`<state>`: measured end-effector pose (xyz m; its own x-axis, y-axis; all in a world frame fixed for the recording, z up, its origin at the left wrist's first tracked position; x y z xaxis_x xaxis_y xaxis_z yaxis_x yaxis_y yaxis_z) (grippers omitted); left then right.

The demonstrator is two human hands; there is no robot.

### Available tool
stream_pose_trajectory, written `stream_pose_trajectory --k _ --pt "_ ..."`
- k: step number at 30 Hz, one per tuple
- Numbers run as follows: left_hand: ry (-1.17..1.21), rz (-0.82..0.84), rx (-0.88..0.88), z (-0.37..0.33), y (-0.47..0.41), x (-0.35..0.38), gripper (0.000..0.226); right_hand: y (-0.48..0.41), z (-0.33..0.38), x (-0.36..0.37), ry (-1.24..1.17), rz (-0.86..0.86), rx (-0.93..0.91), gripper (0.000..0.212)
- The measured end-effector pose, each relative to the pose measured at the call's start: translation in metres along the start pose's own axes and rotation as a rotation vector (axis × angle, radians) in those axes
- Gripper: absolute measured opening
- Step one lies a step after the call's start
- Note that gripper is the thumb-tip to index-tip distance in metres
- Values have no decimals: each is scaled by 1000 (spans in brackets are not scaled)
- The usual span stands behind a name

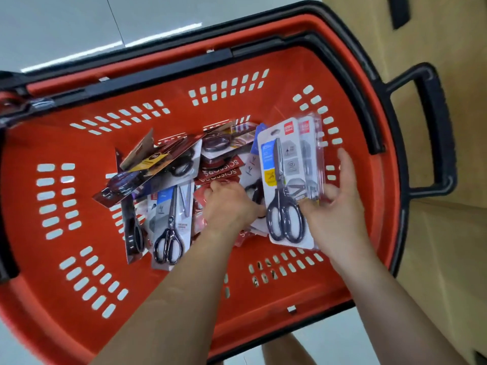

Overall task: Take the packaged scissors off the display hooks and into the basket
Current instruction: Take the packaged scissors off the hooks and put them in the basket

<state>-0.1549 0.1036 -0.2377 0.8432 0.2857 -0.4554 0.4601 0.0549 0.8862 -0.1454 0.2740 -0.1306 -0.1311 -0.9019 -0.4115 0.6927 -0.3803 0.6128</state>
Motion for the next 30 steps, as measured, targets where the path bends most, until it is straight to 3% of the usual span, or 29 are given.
stream_pose_trajectory --k 5,9,14,17,20,24,28,30 --pt "225 -13 -52 -3 3 13 56 15 16 -5 253 0 -176 89" --pt "440 -33 -52 0 6 4 33 22 14 -14 475 -43 -205 62" --pt "634 -57 -103 43 30 -10 23 17 8 -15 380 -69 -202 36" --pt "757 -104 -112 71 50 -18 29 11 2 -8 233 -54 -146 35" --pt "878 -144 -74 94 68 -26 22 11 -7 1 113 -40 -109 39" --pt "787 -260 -124 114 72 -26 30 9 -27 12 40 -23 -46 43" --pt "753 -145 -105 105 57 -9 21 2 -53 33 50 27 35 45" --pt "808 -217 -73 103 57 -14 18 -3 -58 37 22 32 63 43"
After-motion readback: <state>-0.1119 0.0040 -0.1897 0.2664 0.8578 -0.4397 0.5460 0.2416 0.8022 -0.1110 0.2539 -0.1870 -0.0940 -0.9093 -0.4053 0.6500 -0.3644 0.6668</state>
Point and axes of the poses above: each hand's wrist, its own y-axis away from the middle knuckle, its own x-axis out of the palm, z = x × y, the point moved 8 cm from there along -y, towards the middle knuckle, and after that the axes turned 11 degrees about -y, right-handed, at the moved point
